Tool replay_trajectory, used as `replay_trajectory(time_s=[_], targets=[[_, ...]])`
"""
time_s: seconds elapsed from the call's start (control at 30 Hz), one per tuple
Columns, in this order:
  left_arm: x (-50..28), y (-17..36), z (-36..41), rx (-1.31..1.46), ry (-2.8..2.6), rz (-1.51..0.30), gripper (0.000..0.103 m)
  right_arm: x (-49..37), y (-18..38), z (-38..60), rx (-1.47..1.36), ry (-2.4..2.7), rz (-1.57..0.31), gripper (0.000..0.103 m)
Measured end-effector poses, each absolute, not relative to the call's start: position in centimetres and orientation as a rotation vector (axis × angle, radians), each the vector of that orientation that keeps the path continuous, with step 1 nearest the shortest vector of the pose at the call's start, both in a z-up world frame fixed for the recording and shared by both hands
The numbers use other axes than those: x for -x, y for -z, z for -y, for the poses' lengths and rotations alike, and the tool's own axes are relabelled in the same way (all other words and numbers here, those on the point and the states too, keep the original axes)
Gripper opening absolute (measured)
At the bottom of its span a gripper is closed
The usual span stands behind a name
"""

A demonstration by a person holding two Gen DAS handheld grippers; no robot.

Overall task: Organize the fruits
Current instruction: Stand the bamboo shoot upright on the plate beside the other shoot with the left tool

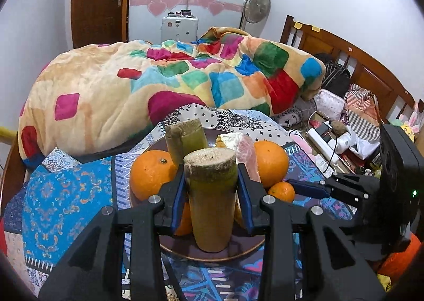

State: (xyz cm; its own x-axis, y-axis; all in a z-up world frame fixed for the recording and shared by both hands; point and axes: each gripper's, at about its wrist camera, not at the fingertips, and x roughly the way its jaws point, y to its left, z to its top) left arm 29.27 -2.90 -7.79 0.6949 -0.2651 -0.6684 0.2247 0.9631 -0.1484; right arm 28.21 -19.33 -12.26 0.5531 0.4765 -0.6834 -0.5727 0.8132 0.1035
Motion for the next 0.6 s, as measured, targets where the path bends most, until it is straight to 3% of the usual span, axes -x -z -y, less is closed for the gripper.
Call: replay_trajectory(time_s=[0.27,0.33,0.6], targets=[[-29.3,8.4,3.2,0.011,0.24,-0.748,0.037,-28.4,12.6,19.1,0.147,-0.621,-0.783,0.033],[-29.3,8.5,3.1,0.013,0.24,-0.753,0.038,-28.3,12.6,19.0,0.147,-0.628,-0.785,0.038],[-28.8,8.6,2.7,0.009,0.223,-0.766,0.053,-27.5,12.4,19.0,0.15,-0.613,-0.771,0.048]])
